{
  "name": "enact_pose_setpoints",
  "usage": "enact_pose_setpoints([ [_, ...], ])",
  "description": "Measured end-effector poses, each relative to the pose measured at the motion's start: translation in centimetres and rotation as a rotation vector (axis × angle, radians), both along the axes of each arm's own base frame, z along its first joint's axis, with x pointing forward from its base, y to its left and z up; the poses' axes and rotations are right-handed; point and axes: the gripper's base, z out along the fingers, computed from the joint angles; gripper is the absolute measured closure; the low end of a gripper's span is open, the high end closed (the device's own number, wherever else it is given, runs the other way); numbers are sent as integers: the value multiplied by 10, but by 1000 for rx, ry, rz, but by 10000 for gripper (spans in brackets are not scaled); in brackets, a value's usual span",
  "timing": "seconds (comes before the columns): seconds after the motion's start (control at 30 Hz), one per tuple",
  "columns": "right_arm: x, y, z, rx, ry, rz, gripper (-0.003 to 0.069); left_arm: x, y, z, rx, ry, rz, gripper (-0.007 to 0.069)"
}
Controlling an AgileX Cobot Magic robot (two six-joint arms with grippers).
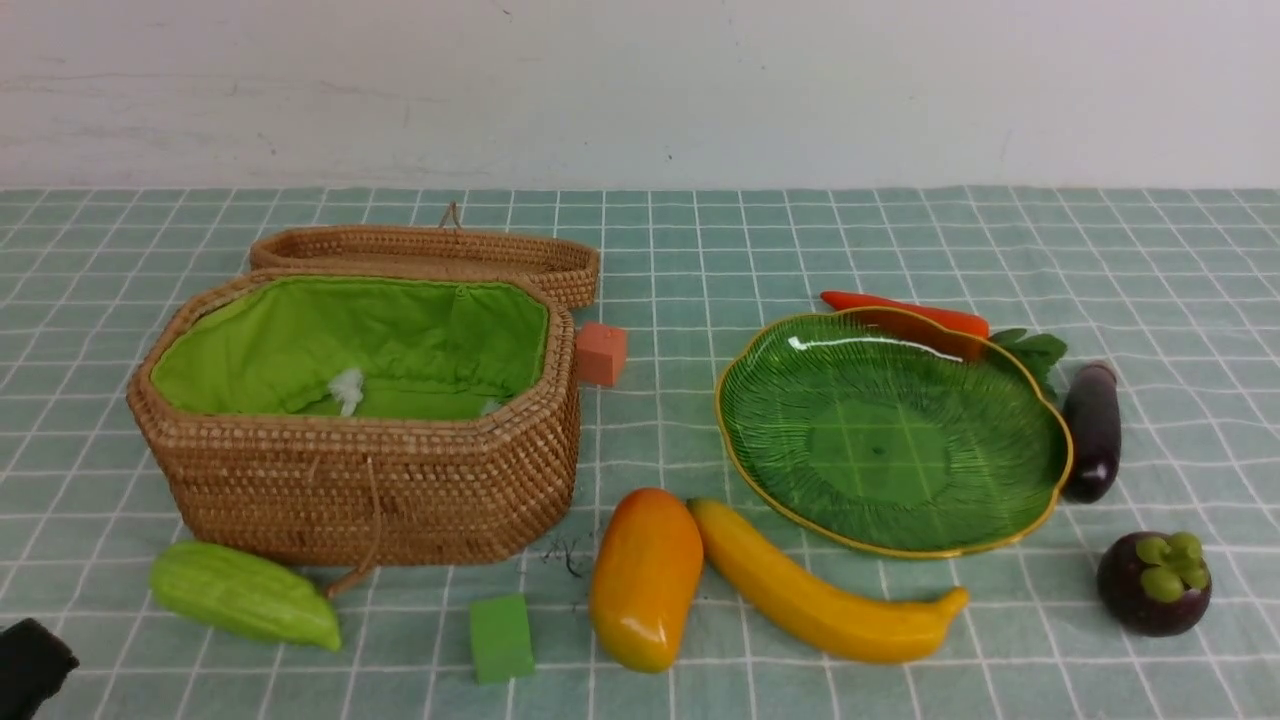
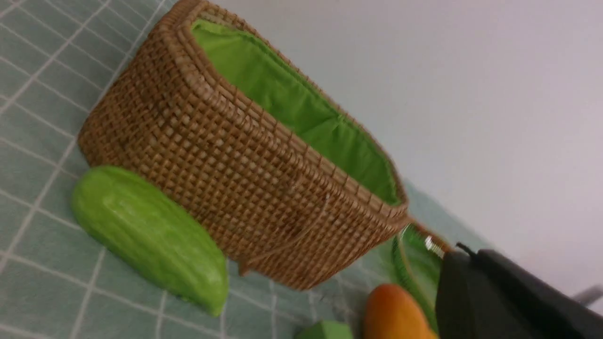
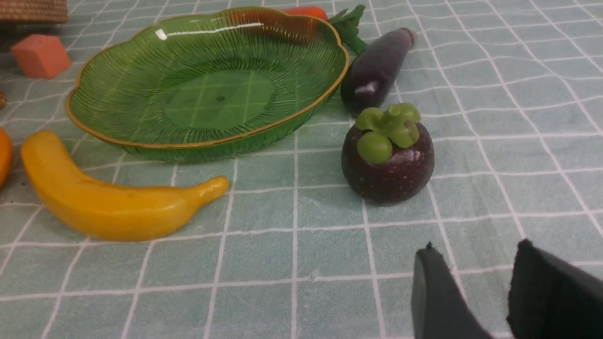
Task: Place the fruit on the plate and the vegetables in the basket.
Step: Take a chayote with your left arm and place it on the basket on the left.
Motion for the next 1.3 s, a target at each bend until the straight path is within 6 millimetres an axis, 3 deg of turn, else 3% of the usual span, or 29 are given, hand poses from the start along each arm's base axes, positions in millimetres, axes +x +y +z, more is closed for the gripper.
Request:
enact_pose_setpoints([
  [0.23,3,0,8,32,-106,-12,417,28,-14,29,292,411,-217,638],
  [0.37,4,2,20,461,-214,-63,417,48,-21,39,415,579,-350,638],
  [0.57,3,4,21,641,-173,-74,443,61,-26,37,500,628,-464,638],
  [0.6,-1,9,31,646,-105,-35,467,64,-27,36,517,635,-489,638],
  [0.63,-2,10,31,638,-80,-26,470,65,-27,36,521,637,-495,638],
  [0.67,-6,13,44,618,-62,14,484,67,-27,36,529,642,-506,638],
  [0.77,-24,24,107,411,57,247,521,76,-30,35,558,655,-546,638],
  [0.8,-25,24,111,400,63,254,522,77,-30,34,560,656,-551,638],
  [0.87,-30,28,136,299,140,360,525,83,-31,33,573,657,-573,638],
  [0.93,-40,32,177,136,204,520,526,95,-34,29,612,673,-625,638],
  [0.97,-40,32,178,115,228,542,526,97,-34,28,613,677,-631,638],
  [1.0,-46,33,194,38,247,622,526,103,-35,25,648,679,-668,638],
  [1.1,-52,36,215,-87,231,765,522,118,-37,20,750,660,-753,638],
  [1.23,-55,37,222,-164,177,833,518,134,-35,20,910,605,-829,638],
  [1.3,-56,37,223,-187,161,853,517,145,-32,18,1082,536,-887,638],
])
